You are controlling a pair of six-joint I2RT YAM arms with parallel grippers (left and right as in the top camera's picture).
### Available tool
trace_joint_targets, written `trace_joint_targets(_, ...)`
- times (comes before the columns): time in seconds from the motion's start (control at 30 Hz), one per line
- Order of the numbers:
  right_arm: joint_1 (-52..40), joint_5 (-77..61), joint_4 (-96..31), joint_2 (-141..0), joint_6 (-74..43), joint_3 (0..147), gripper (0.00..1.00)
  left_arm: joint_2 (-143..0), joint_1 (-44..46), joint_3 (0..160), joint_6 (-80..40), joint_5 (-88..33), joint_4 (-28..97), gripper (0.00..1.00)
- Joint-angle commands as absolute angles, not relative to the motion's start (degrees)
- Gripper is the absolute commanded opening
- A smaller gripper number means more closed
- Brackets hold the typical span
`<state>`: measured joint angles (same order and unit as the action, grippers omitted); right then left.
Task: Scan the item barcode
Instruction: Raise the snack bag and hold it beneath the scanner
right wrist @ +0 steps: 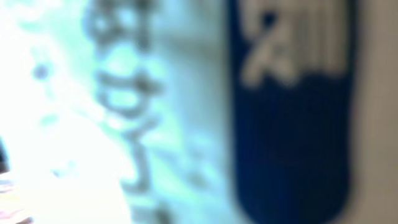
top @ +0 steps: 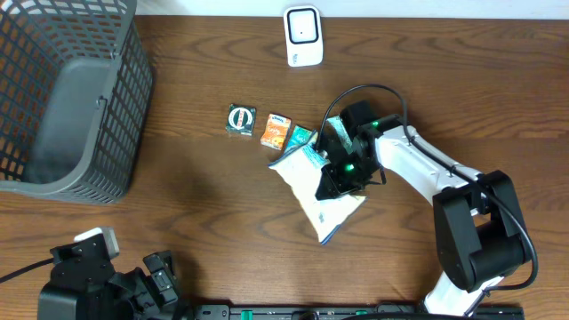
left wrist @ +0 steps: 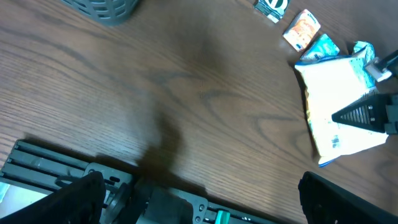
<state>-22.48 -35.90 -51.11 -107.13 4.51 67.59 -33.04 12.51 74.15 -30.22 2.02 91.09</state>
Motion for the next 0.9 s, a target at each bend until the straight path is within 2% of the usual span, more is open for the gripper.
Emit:
trace_joint_targets(0.0, -18.57, -63.09, -49.32, -106.39, 3.25, 72.58, 0.01, -33.08, 12.29, 74.15, -30.74, 2.39, 91.05, 0.98)
trace_joint_targets(0.13, -14.02, -76.36, -45.71, -106.39, 3.14, 75.7, 0.01, -33.08, 12.29, 74.15, -30.74, 2.39, 91.05, 0.98)
trace_joint_targets(0.33, -8.73, -77.47, -40.86, -106.19, -6.11, 80.97, 0.01, -33.08, 12.29, 74.15, -30.74, 2.39, 91.05, 0.98)
trace_joint_targets(0.6, -9.37, -68.27, -39.05, -101.03, -7.9, 87.07, 0.01, -33.08, 12.29, 74.15, -30.74, 2.39, 91.05, 0.98)
trace_joint_targets(0.87, -11.49, -53.08, -39.35, -94.59, -7.86, 87.31, 0.01, -33.08, 12.29, 74.15, -30.74, 2.39, 91.05, 0.98)
